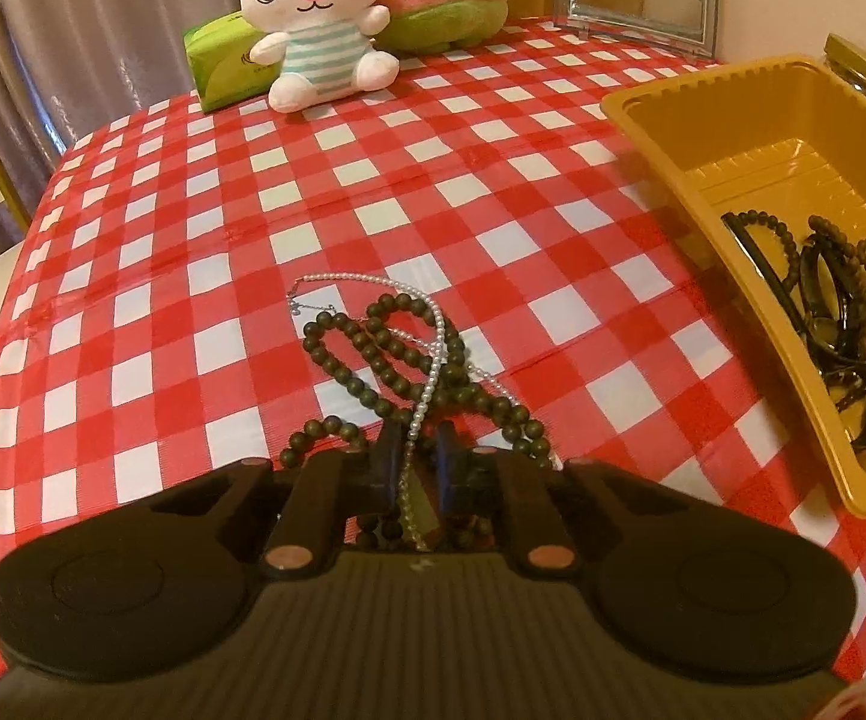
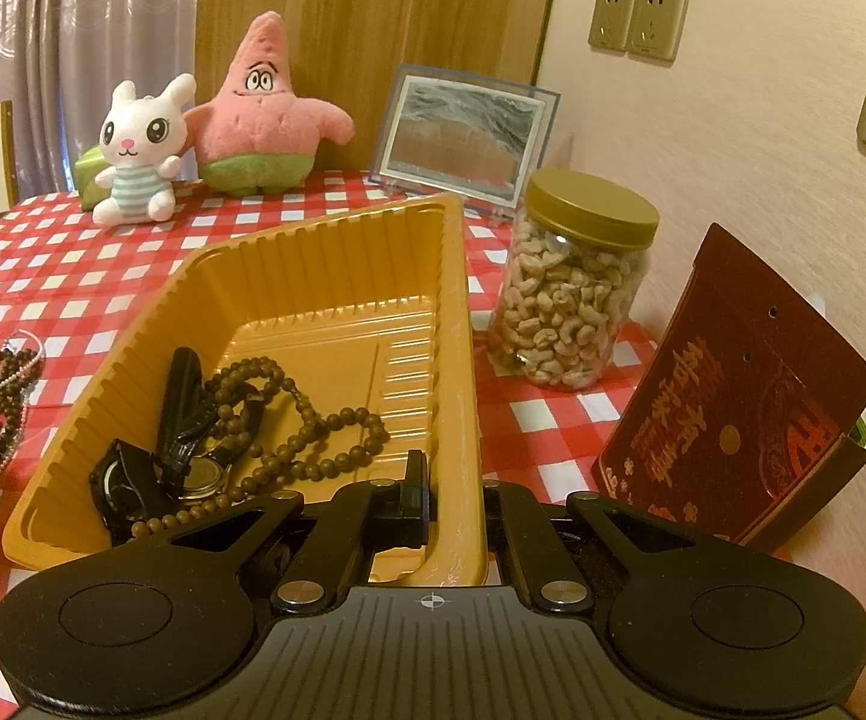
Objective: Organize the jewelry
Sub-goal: 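Carry the silver chain into the orange tray and open the left gripper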
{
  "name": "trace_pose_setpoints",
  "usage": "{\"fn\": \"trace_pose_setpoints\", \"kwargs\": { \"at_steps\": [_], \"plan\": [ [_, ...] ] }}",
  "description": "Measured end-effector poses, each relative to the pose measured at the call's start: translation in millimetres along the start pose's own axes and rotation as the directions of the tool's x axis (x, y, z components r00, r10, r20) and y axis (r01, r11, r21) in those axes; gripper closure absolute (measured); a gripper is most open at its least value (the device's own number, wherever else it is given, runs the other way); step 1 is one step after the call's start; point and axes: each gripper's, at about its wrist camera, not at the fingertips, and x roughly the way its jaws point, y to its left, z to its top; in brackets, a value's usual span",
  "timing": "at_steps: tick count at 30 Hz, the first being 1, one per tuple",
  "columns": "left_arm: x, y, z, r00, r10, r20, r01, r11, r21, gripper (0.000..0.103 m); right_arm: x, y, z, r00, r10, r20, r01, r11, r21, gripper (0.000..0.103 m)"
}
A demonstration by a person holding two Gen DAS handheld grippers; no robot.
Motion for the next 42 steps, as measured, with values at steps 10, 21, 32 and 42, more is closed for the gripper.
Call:
{"fn": "trace_pose_setpoints", "kwargs": {
  "at_steps": [10,21,32,42],
  "plan": [
    [1,-3,1,1.000,-0.006,0.002,0.006,1.000,-0.014,0.101,0,0,0,1.000,0.000,-0.001,0.000,1.000,0.001,0.099],
    [-19,-17,11,0.991,-0.109,0.072,0.114,0.991,-0.069,0.101,1,0,0,1.000,0.000,-0.001,0.000,1.000,0.002,0.099],
    [-73,-47,4,0.939,-0.314,0.141,0.328,0.940,-0.093,0.101,1,0,0,1.000,0.001,-0.001,-0.001,1.000,0.004,0.099],
    [-132,-44,-2,0.915,-0.352,0.197,0.374,0.923,-0.089,0.101,2,0,0,1.000,0.002,0.000,-0.002,1.000,0.004,0.099]
  ]
}}
